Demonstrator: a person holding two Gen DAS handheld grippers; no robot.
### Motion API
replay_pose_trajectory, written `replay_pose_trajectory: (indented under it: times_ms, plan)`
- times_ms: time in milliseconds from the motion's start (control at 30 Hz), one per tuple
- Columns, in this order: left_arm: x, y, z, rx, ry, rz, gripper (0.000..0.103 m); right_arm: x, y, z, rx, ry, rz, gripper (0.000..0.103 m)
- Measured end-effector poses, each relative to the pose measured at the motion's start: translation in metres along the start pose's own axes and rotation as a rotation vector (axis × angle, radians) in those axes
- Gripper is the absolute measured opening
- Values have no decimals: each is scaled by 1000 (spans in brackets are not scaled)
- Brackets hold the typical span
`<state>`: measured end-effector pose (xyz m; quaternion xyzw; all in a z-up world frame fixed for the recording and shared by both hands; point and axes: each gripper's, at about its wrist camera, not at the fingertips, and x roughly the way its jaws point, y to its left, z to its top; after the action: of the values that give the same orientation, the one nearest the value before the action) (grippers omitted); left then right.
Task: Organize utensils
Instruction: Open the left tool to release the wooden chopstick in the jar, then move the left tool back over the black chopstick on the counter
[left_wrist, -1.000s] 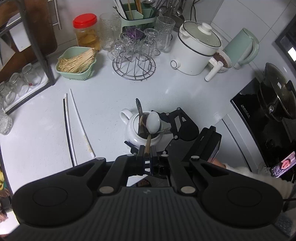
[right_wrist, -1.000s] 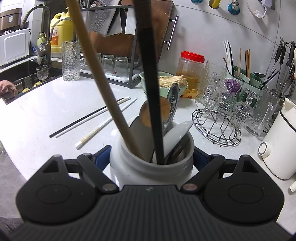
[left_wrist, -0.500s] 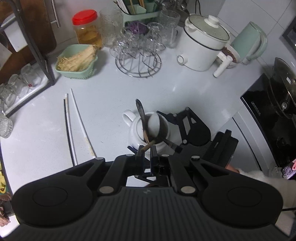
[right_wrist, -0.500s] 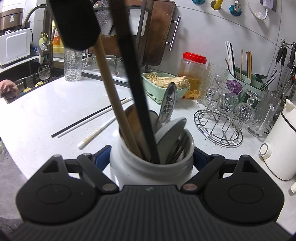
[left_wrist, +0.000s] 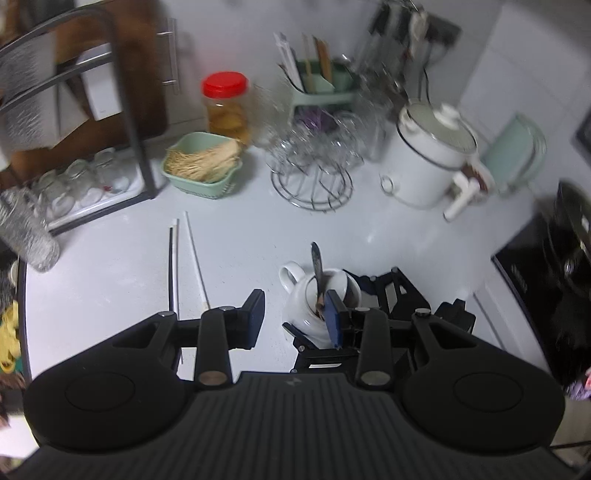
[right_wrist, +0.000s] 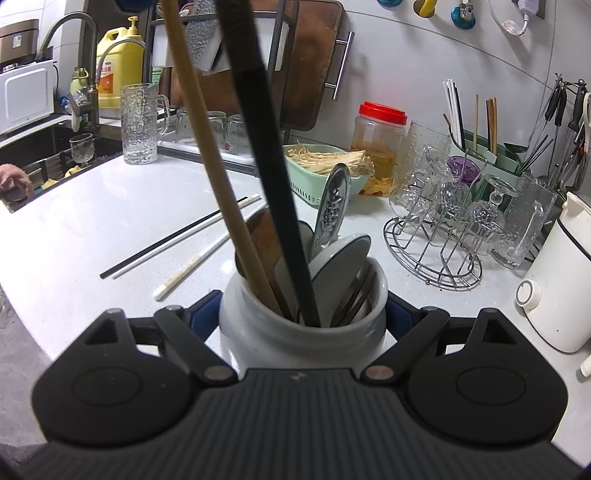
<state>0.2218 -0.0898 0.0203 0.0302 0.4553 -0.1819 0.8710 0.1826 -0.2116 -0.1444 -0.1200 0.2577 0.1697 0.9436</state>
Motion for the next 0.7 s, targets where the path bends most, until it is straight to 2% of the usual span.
replay_pose_trajectory:
  times_ms: [467,700]
  plan:
    - [-27,41,-40,-174,-168,66,40,1,1,2,13,7,-12,92]
    - [-16,66,-63,-264,-183,102,40,2,3,2,18,11,-24,92]
